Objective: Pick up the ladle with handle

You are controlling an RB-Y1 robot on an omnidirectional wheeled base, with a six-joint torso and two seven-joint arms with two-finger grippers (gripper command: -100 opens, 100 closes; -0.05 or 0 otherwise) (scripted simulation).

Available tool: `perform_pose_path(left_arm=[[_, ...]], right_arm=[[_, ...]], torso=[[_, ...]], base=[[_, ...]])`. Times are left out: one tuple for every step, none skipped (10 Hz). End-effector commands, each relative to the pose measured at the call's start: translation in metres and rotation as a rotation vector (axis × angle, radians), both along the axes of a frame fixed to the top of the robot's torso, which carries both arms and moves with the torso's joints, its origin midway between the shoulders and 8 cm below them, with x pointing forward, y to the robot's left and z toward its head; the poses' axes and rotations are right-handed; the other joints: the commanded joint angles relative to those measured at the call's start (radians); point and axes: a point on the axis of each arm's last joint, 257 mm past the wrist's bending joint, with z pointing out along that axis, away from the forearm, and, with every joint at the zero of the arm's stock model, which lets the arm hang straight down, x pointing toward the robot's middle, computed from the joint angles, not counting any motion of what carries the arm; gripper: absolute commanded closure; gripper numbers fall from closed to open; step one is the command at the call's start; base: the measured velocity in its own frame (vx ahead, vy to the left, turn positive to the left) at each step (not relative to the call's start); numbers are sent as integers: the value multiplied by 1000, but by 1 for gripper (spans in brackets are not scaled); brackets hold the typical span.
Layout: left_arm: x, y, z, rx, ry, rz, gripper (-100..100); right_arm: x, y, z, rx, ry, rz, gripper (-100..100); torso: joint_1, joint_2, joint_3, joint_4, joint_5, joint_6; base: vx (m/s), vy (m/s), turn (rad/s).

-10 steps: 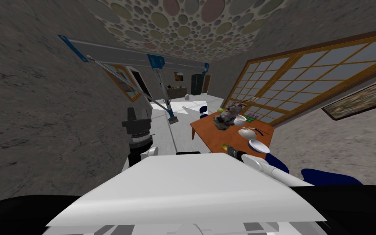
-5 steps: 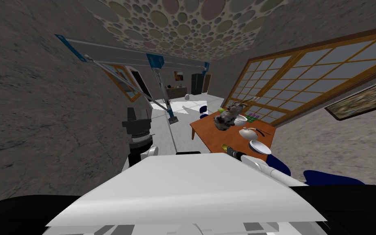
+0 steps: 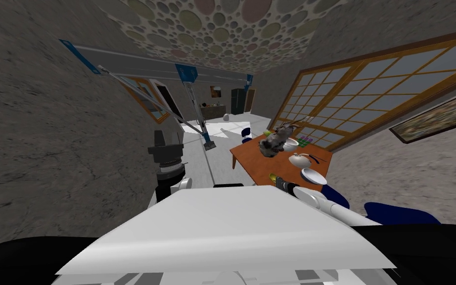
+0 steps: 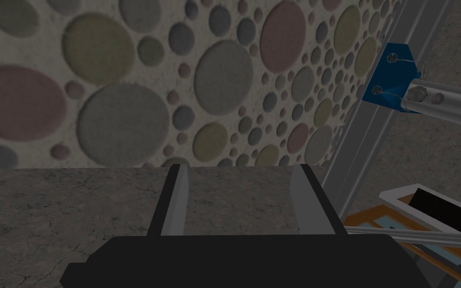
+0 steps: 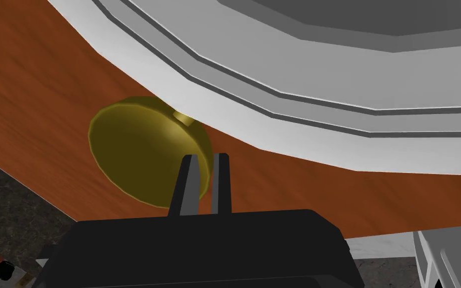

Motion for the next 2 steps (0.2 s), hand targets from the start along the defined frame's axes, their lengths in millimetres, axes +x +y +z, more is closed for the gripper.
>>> perform_pose_path(left_arm=[[0, 0, 0, 0, 0, 0, 0], [0, 0, 0, 0, 0, 0, 0]], right_arm=[[0, 0, 0, 0, 0, 0, 100], [0, 0, 1, 0, 1, 0, 0]], torso=[[0, 0, 0, 0, 0, 0], [-1, -1, 0, 0, -1, 0]], base=[[-23, 10, -17], [0, 0, 0]])
